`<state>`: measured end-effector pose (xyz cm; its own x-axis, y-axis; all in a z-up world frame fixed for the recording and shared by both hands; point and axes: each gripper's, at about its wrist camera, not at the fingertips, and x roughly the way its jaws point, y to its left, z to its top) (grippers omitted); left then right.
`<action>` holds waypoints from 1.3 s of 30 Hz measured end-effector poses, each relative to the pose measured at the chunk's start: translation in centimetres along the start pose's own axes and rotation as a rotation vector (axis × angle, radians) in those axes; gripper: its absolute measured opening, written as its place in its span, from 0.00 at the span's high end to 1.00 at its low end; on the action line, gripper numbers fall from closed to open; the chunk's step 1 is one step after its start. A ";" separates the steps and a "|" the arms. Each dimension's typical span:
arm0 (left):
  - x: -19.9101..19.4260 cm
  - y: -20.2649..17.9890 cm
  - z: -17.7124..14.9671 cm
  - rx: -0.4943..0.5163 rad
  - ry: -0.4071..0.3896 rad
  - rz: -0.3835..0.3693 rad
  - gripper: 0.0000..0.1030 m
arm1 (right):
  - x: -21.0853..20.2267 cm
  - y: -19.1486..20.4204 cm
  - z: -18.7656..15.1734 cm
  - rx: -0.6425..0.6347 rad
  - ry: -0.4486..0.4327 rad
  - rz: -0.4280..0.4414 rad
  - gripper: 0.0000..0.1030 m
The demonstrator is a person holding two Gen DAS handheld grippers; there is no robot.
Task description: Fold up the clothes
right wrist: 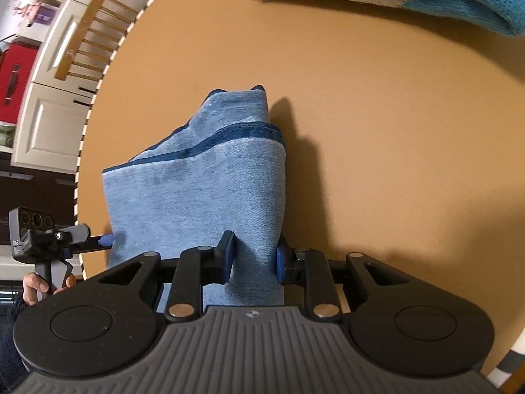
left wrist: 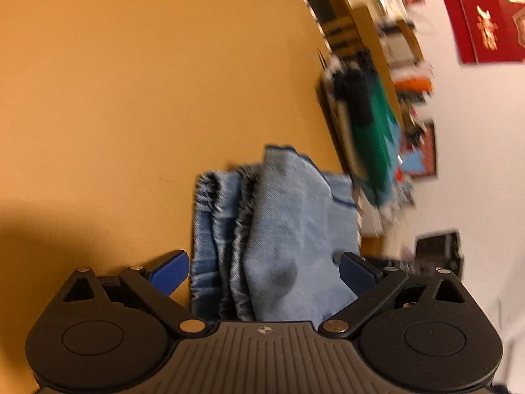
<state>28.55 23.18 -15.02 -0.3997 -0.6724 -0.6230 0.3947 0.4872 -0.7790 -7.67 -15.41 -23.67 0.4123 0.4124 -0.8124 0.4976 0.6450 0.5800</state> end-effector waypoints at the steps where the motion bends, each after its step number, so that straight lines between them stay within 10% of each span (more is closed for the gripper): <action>1: 0.0 0.0 0.2 0.012 0.024 -0.003 0.08 | 0.1 0.1 0.1 0.005 0.007 -0.008 0.75; 16: -1.0 0.2 0.8 0.153 0.237 -0.100 0.04 | 1.3 1.0 0.7 0.064 0.046 -0.045 0.73; 22: -0.8 0.0 1.8 0.236 0.265 -0.085 0.27 | 1.6 0.8 1.1 0.077 0.063 -0.039 0.73; 39: -1.1 0.5 0.8 0.197 0.224 -0.180 0.09 | 2.4 -0.1 1.2 0.129 0.078 -0.005 0.70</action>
